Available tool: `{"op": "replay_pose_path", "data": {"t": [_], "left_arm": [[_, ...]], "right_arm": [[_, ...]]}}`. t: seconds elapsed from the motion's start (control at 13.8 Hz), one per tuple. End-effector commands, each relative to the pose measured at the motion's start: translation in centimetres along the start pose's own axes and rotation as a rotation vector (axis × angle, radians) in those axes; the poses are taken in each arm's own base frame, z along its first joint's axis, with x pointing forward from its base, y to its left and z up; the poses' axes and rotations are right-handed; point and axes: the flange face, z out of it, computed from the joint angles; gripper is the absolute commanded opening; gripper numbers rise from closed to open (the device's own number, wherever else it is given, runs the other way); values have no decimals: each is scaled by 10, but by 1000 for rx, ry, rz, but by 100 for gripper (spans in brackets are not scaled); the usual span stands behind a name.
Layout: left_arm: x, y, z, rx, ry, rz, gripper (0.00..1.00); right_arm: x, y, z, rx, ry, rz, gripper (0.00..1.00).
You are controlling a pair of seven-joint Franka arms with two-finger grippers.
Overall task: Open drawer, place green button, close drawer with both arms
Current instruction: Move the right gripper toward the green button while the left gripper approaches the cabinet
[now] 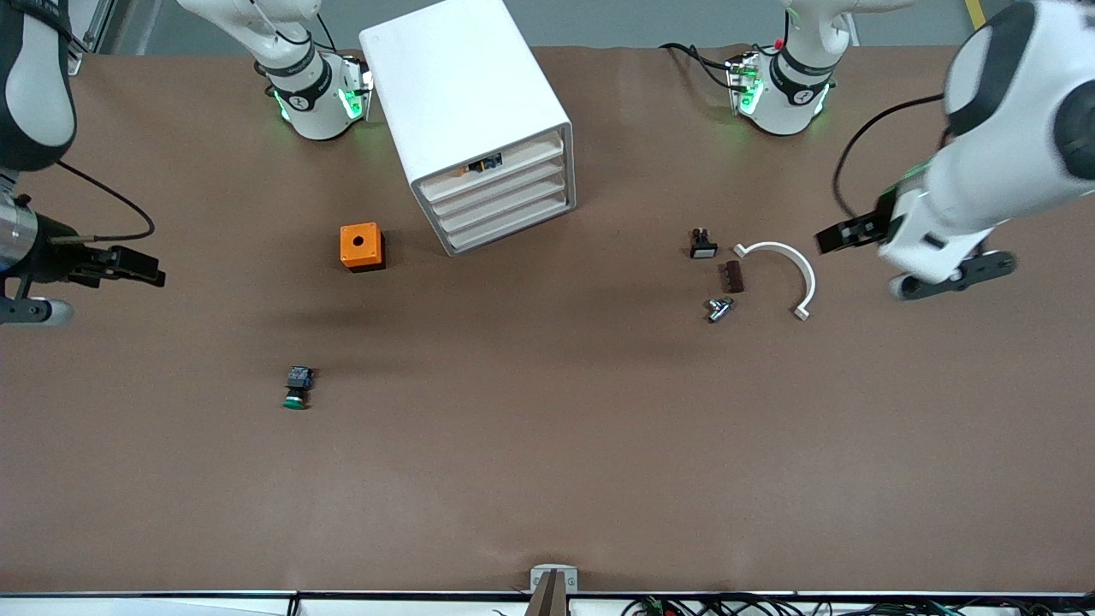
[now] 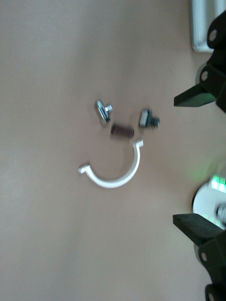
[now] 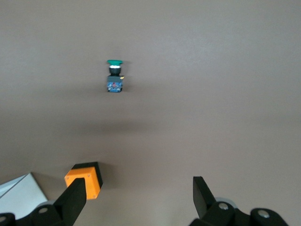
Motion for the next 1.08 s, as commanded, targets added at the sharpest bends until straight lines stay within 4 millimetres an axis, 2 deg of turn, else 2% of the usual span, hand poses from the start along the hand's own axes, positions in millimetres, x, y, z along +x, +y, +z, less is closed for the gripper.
{"op": "replay_pose_path", "data": {"t": [0.0,0.07,0.22,0.29,0.36,0.51,0.65,0.8,0.87,1.01], "left_arm": [[2,63,40,-19,-26,-178,100],[-2,90,60,-22,-33,-237,100],[-8,140,103,-42,-89,-390,100],[-10,160,127,-55,-161,-500,100],[-12,175,148,-39,-212,-592,100],[-28,209,173,3,-282,-768,100],[-44,232,213,101,-367,-1022,100],[-64,251,245,184,-403,-1133,100],[-79,262,256,215,-444,-1161,100],[-86,272,283,292,-579,-1281,100]], "right_arm": [[18,-7,48,4,3,55,100],[25,-18,63,5,2,119,100],[31,-60,87,0,64,145,100],[33,-63,99,1,85,139,100],[37,-64,120,2,93,139,100],[35,-69,153,4,125,134,100],[29,-69,195,9,178,139,100],[25,-77,230,15,204,166,100],[25,-86,243,18,203,184,100],[29,-99,264,24,213,220,100]]}}
